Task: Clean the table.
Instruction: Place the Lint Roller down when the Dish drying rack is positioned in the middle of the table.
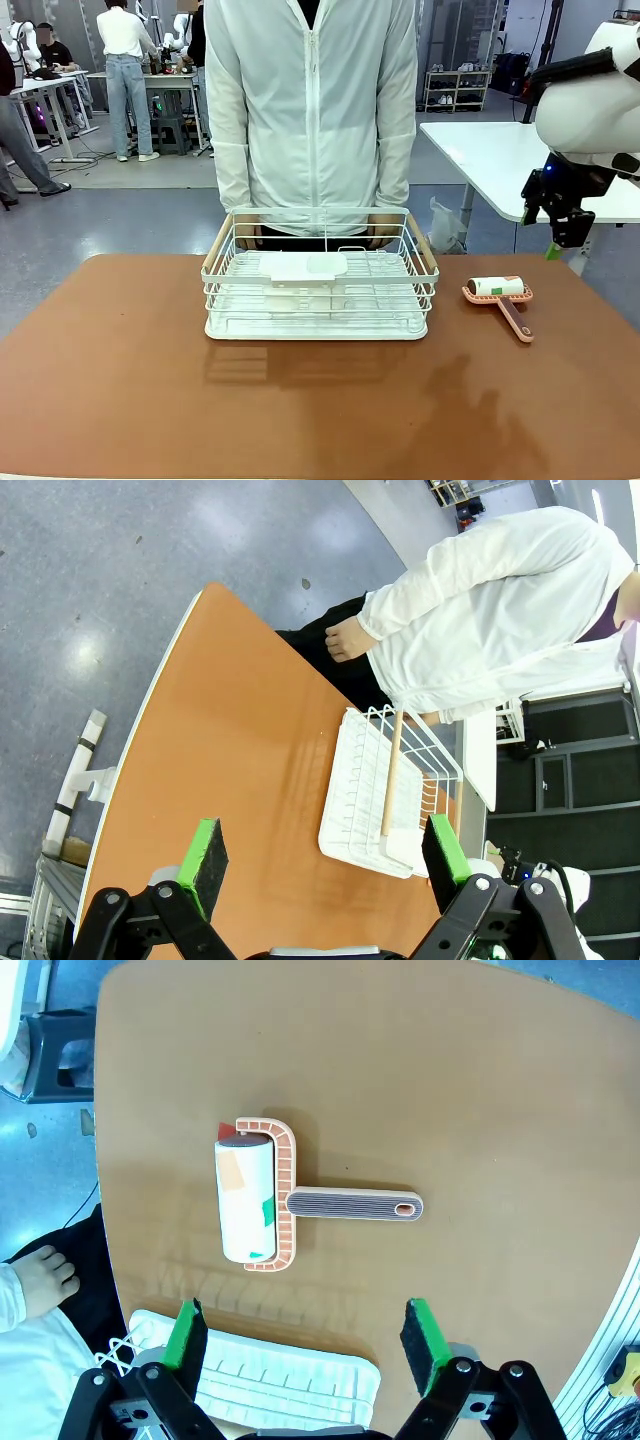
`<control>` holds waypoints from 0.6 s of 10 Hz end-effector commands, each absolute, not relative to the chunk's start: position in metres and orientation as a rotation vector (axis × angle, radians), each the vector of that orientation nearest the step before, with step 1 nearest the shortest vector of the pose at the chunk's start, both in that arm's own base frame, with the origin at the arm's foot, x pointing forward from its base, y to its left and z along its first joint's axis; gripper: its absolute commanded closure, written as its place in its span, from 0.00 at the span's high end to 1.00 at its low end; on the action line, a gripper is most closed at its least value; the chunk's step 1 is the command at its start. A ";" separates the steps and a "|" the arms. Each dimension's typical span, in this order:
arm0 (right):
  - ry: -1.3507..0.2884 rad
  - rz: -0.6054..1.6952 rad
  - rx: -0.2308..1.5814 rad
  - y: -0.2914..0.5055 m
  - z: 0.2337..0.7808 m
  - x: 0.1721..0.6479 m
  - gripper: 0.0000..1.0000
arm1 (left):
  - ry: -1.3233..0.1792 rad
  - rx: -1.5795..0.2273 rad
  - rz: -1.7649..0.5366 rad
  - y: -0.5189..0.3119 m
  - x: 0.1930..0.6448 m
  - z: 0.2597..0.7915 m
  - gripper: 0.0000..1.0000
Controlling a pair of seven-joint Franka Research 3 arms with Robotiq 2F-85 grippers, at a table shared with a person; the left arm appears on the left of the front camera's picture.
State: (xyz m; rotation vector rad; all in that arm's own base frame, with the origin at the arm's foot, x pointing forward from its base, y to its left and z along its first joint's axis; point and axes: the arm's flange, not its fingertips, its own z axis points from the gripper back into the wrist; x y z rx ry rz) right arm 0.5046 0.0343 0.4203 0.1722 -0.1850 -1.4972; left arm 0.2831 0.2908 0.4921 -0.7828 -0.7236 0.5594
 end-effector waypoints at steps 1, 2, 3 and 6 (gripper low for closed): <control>-0.185 -1.495 0.174 0.036 0.420 0.504 1.00 | -0.747 -0.802 0.536 0.294 0.283 0.491 1.00; -0.185 -1.495 0.174 0.036 0.420 0.504 1.00 | -0.747 -0.802 0.536 0.294 0.283 0.491 1.00; -0.185 -1.495 0.174 0.036 0.420 0.504 1.00 | -0.747 -0.802 0.536 0.294 0.283 0.491 1.00; -0.185 -1.495 0.174 0.036 0.420 0.504 1.00 | -0.747 -0.802 0.536 0.294 0.283 0.491 1.00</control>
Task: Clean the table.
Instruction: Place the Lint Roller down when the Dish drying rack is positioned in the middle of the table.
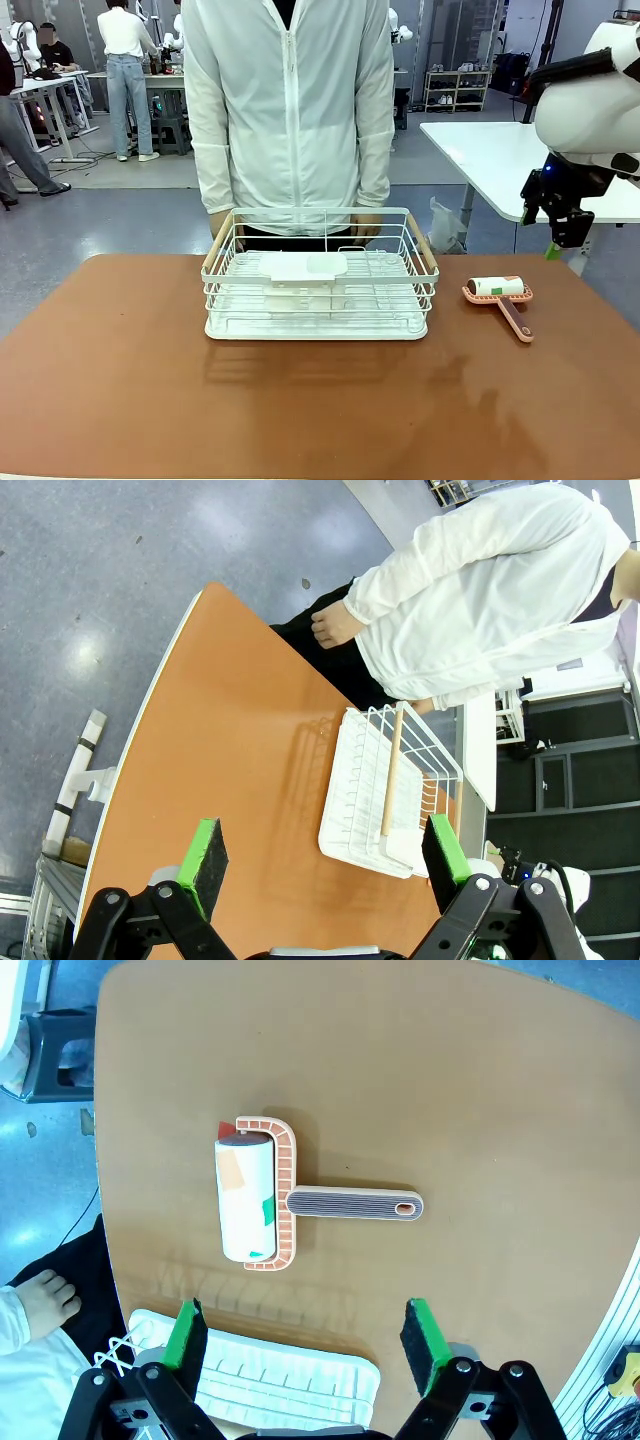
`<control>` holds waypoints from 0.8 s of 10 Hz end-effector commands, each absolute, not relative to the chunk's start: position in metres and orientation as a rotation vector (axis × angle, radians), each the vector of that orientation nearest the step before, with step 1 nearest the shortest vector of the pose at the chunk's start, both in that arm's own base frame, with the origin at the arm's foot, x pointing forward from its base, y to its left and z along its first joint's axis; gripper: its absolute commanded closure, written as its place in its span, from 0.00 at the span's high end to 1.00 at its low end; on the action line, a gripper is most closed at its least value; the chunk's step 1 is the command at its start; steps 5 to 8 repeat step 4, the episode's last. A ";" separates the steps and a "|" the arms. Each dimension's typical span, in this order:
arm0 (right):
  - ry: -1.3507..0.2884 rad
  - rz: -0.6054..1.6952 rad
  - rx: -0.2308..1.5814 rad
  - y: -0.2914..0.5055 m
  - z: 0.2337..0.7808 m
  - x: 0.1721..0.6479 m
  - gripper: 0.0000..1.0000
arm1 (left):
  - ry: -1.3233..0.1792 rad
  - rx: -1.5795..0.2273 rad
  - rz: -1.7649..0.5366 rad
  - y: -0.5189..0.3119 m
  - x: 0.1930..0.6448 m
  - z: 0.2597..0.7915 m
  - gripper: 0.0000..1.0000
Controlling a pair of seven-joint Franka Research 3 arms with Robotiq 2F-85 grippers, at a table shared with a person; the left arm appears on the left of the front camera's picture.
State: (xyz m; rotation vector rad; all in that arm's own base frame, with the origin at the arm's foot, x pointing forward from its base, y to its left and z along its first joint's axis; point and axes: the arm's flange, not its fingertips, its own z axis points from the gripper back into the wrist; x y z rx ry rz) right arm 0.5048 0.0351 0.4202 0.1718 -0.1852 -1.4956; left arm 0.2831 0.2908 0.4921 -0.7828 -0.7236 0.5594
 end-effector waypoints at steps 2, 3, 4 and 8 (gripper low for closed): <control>-0.185 -1.495 0.174 0.036 0.420 0.504 1.00 | -0.747 -0.802 0.536 0.294 0.283 0.491 1.00; -0.185 -1.495 0.174 0.036 0.420 0.504 1.00 | -0.747 -0.802 0.536 0.294 0.283 0.491 1.00; -0.185 -1.495 0.174 0.036 0.420 0.504 1.00 | -0.747 -0.802 0.536 0.294 0.283 0.491 1.00; -0.185 -1.495 0.174 0.036 0.420 0.504 1.00 | -0.747 -0.802 0.536 0.294 0.283 0.491 1.00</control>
